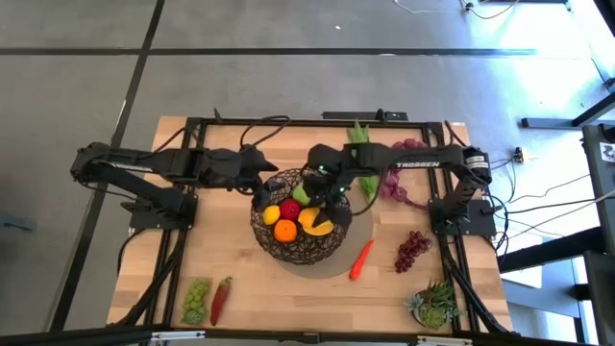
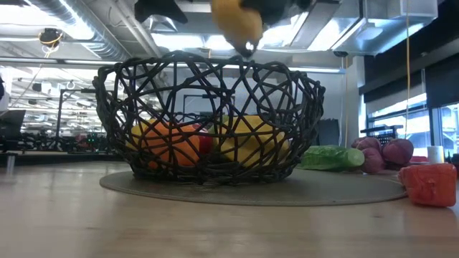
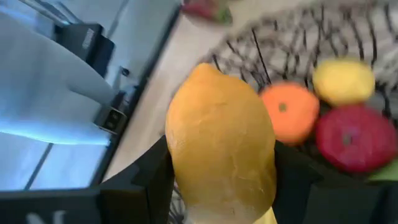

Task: Build produce basket
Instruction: Put the lemon into the wire basket

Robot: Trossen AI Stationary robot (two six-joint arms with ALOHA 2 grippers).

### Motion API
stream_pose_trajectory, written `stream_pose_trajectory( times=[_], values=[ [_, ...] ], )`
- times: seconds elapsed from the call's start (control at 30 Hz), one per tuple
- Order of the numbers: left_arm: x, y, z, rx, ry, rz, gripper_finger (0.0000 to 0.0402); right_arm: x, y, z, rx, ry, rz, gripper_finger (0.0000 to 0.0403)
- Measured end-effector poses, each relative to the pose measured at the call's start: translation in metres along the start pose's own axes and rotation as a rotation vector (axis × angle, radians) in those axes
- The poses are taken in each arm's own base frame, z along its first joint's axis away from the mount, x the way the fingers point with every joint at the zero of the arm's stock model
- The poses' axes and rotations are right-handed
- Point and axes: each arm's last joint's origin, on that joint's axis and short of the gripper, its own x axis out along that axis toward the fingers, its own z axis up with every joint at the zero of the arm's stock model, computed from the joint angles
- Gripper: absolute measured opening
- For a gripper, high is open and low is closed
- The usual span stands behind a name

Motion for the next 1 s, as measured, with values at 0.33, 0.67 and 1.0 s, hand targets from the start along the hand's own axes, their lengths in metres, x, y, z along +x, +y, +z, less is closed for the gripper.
stream_pose_trajectory(
  times=[0.33,0.67,1.0],
  values=[
    [-0.001,-0.005,-0.003,0.020,0.016,-0.027,0.0253,0.039,-0.006,-0.042,0.007,0.118,-0.146,0.0189],
    [-0.001,-0.002,-0.001,-0.024,0.002,0.007,0.0253,0.055,0.004,-0.053,-0.075,0.149,-0.135,0.0214],
    [-0.001,-0.002,-0.001,-0.048,-0.005,0.014,0.0253,0.060,0.003,-0.055,-0.068,0.154,-0.092,0.0236]
  ],
)
